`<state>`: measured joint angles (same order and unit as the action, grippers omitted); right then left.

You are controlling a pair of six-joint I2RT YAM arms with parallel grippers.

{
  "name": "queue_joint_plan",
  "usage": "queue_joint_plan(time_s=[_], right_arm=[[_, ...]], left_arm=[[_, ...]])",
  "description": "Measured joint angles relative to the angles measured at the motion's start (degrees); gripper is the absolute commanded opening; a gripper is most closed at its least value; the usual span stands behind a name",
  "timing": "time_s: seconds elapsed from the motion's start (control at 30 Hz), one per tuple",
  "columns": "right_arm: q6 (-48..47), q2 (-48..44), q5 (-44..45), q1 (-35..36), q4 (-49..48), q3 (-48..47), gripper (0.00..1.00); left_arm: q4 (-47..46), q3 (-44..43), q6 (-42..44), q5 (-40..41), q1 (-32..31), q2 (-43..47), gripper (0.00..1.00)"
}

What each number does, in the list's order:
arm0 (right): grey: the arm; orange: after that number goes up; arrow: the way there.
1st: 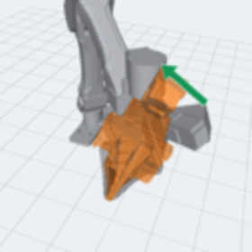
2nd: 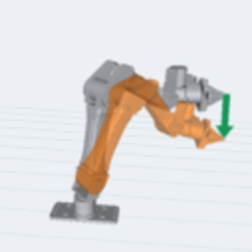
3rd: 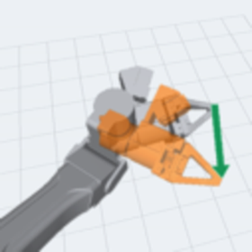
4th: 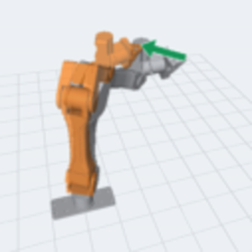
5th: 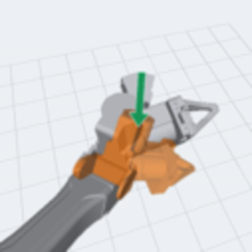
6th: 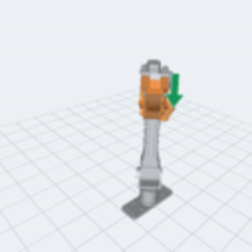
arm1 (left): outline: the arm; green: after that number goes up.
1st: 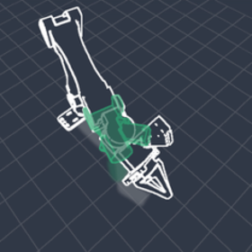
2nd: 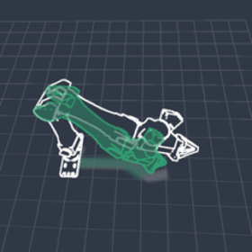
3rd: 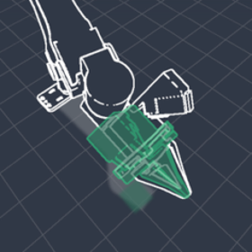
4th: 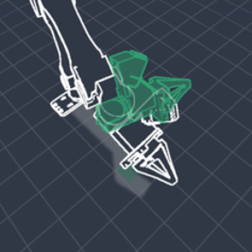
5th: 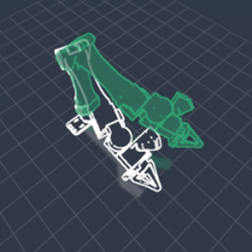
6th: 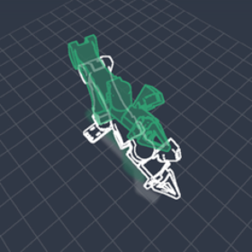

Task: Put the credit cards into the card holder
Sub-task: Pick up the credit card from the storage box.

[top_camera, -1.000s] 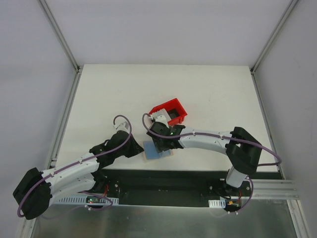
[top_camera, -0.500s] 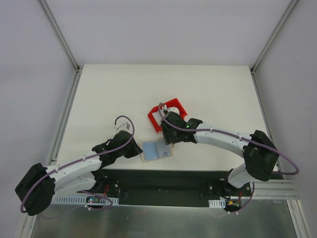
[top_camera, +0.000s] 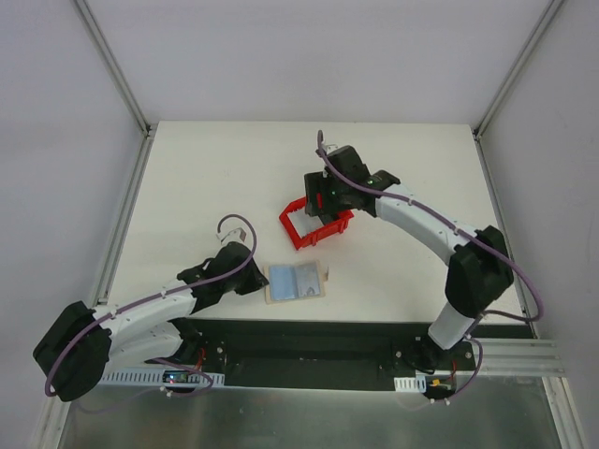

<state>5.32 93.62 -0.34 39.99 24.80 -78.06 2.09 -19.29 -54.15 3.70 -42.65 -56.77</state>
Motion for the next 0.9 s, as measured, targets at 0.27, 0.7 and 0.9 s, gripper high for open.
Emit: queue_joint_plan(time_s=[0.27,0.7,0.9], right_arm=[[-3.3,13.2,-9.0,-5.0,1.1,-8.2,0.78],[-4.0,21.9,-17.0,-7.4,1.0,-10.8,0.83],[-4.1,23.9,-18.1,-7.4,1.1,-11.7,0.83]], left_arm=[[-0.1,-1.2,1.1,0.0,0.4,-1.1,0.00],[-0.2,-1.2,1.1,-0.2,0.8,-1.7,0.00],[-0.3,-1.2,1.1,-0.2,0.8,-2.0,0.00]])
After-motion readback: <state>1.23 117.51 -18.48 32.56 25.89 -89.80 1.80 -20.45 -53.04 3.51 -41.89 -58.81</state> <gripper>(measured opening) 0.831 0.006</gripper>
